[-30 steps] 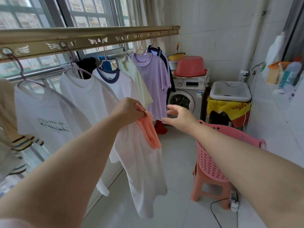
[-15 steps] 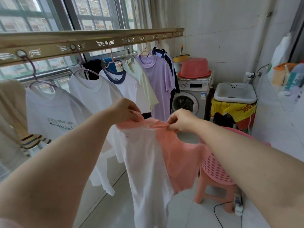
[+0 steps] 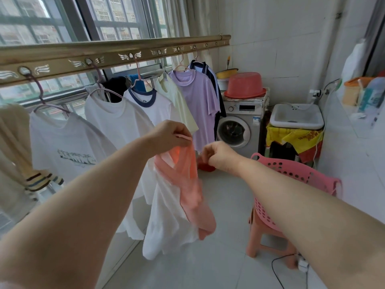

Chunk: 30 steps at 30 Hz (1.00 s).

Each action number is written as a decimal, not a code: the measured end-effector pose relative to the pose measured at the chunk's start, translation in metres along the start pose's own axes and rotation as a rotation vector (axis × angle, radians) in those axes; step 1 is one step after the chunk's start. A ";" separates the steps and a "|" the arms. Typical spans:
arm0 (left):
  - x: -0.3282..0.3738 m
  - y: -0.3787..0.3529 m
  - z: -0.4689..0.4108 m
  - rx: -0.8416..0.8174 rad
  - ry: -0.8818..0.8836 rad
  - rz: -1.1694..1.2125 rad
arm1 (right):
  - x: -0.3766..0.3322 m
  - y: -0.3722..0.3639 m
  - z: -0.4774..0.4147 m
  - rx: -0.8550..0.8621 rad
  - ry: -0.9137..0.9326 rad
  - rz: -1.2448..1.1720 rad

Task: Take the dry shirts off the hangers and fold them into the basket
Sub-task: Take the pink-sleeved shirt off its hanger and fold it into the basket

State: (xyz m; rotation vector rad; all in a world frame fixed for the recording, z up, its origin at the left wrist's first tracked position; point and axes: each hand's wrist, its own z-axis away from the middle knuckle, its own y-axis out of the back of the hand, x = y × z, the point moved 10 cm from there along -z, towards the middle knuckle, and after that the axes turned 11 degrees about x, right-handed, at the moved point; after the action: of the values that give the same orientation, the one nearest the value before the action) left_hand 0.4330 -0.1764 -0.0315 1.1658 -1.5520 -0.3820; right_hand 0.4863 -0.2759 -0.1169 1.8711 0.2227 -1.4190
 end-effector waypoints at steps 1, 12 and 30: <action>0.004 -0.005 0.002 -0.042 -0.003 0.025 | -0.005 0.007 -0.005 0.065 0.042 -0.023; -0.011 -0.028 -0.044 0.052 0.159 0.397 | -0.031 0.065 -0.042 0.576 0.110 0.127; -0.076 -0.129 -0.172 -0.194 0.137 0.049 | 0.006 0.217 -0.077 1.034 -0.064 0.046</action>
State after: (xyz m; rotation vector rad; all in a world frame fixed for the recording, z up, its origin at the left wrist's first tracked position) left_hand 0.6376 -0.1174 -0.1120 0.9816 -1.3895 -0.4018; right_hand 0.6662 -0.3778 -0.0146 2.5714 -0.7203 -1.7149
